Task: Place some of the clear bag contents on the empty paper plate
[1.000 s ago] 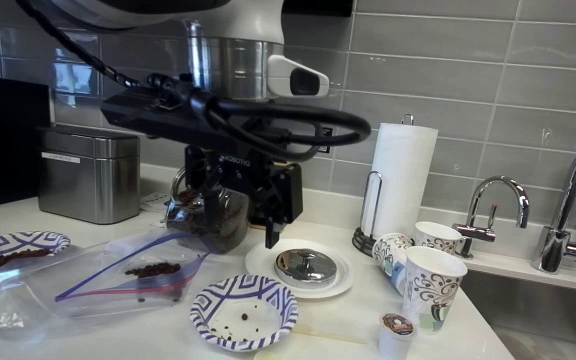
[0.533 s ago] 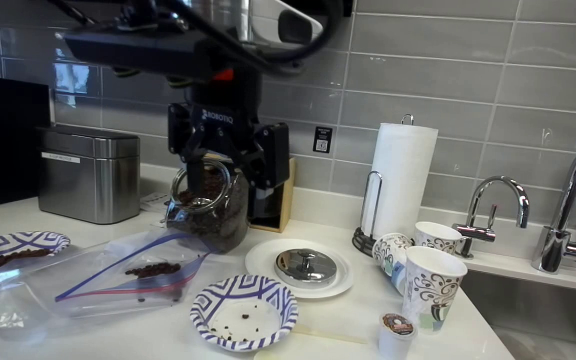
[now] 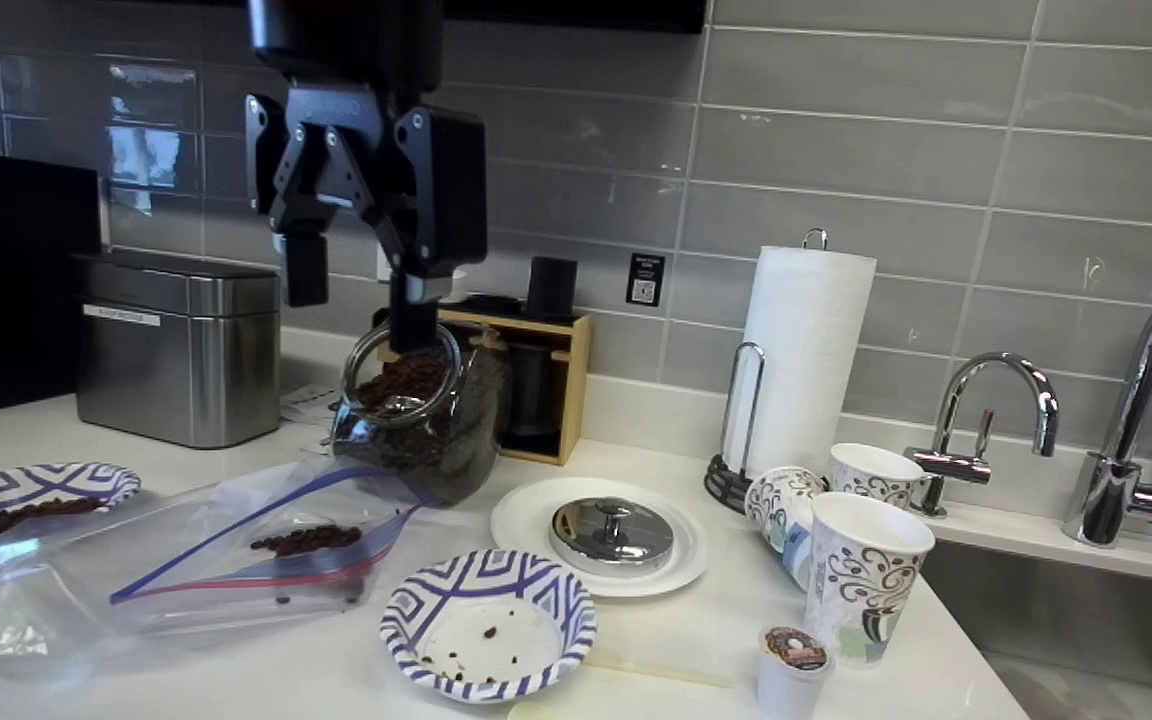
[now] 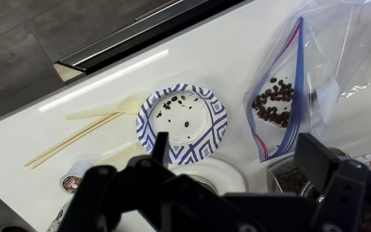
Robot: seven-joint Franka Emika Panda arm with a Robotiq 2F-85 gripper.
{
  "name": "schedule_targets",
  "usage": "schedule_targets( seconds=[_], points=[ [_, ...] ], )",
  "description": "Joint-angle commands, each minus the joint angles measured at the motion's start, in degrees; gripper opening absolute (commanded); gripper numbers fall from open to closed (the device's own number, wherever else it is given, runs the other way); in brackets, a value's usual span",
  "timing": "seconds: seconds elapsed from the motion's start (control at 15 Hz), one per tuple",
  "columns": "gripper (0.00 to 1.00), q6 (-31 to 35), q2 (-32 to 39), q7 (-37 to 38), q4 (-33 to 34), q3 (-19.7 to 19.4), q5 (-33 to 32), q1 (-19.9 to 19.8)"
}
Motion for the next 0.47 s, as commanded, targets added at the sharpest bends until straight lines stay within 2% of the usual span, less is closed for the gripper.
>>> schedule_targets(
  seconds=[0.0, 0.4],
  points=[
    [1.0, -0.8, -0.8, 0.9, 0.1, -0.3, -0.4, 0.5],
    [1.0, -1.3, -2.1, 1.8, -0.2, 0.0, -0.6, 0.5]
  ],
)
